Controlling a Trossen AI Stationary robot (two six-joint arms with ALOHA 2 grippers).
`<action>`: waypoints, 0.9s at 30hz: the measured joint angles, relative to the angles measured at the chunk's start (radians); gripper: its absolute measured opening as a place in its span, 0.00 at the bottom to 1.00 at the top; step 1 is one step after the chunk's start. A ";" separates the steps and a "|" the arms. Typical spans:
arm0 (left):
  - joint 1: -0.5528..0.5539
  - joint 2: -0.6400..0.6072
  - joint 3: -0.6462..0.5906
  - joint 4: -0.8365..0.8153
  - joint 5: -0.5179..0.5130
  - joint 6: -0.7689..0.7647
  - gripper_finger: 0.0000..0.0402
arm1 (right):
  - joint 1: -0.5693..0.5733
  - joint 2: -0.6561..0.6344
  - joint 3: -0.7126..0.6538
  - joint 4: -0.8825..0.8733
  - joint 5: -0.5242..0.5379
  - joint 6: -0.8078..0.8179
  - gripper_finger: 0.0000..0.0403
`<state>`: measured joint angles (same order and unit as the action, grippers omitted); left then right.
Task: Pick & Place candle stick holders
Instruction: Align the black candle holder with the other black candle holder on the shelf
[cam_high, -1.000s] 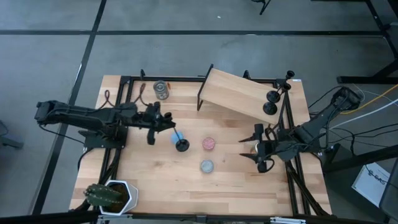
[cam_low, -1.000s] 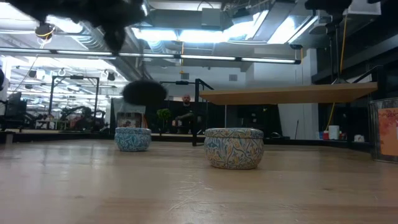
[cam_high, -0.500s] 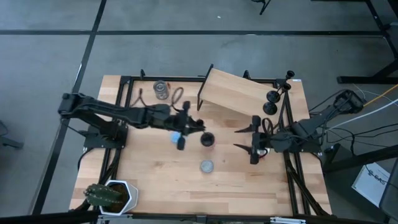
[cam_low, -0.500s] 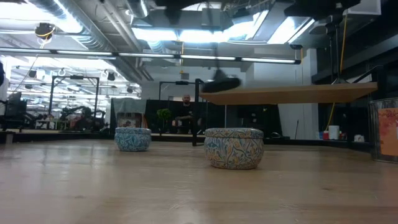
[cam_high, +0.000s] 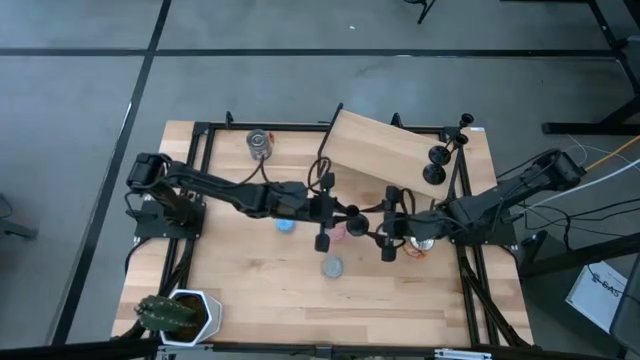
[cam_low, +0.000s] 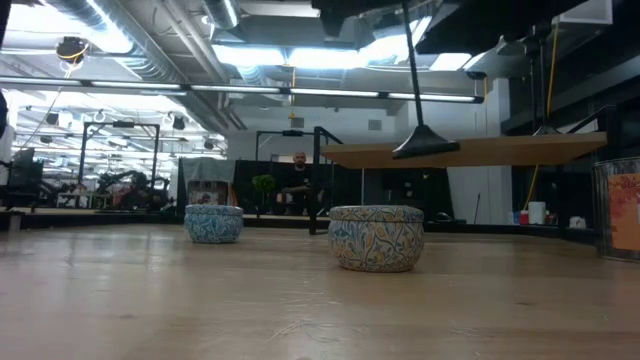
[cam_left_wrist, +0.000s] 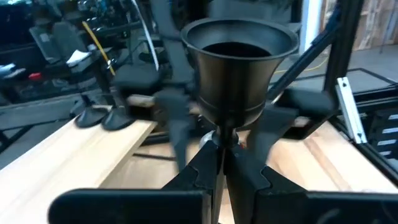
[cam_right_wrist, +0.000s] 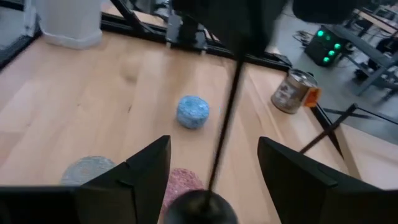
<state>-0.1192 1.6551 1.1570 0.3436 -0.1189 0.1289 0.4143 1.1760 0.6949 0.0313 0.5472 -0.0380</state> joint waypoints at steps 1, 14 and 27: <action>-0.008 0.003 0.001 0.005 -0.007 0.007 0.04 | -0.005 0.007 0.000 0.007 -0.001 -0.001 0.59; -0.058 0.003 -0.001 0.062 -0.116 0.055 0.04 | -0.065 0.015 0.000 0.089 -0.155 -0.004 0.37; -0.056 0.003 -0.001 0.064 -0.171 0.037 0.04 | -0.074 0.015 0.000 0.030 -0.155 -0.004 0.22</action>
<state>-0.1757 1.6577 1.1557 0.4072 -0.2902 0.1657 0.3401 1.1912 0.6947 0.0614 0.3920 -0.0424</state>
